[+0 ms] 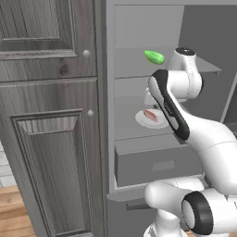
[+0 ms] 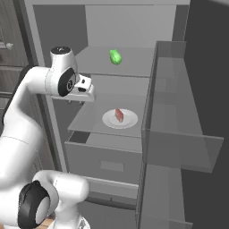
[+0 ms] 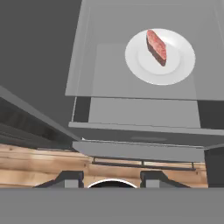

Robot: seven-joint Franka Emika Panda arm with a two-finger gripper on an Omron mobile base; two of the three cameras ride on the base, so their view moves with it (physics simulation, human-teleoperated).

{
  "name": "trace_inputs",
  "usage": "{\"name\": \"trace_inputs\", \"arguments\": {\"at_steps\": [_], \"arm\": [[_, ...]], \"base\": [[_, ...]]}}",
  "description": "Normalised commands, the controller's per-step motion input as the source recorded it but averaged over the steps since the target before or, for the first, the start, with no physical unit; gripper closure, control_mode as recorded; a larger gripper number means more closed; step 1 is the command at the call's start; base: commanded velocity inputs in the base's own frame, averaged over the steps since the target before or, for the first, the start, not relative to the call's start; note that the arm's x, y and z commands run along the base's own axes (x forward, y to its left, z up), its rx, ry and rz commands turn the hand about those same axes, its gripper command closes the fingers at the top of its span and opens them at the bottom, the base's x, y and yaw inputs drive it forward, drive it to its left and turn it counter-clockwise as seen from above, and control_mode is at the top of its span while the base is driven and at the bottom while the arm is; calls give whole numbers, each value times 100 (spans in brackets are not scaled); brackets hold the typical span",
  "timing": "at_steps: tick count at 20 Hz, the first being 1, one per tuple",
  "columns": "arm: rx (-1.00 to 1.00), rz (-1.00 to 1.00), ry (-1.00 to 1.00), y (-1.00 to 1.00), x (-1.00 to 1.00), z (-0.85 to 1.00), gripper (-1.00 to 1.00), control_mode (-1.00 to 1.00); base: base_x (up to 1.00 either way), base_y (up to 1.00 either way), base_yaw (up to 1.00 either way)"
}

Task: Transport the steak from the fridge to the microwave and turn on the microwave.

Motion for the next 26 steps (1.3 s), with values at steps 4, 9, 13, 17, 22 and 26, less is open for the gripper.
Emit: {"name": "trace_inputs", "arguments": {"at_steps": [4, 9, 13, 17, 22, 26], "arm": [[0, 0, -5, 0, -8, -1, -100, -100], [0, 0, -12, -10, -12, -17, -100, -100], [0, 2, -22, -30, -11, -23, -100, -100], [0, 2, -18, -37, -3, -27, -100, -100], [0, 5, -24, -35, 0, -30, -100, -100], [0, 9, -20, -28, 18, -28, -100, -100]], "base": [[0, 0, 0], [0, 0, 0], [0, 0, 0], [0, 0, 0], [0, 0, 0], [0, 0, 0]]}}
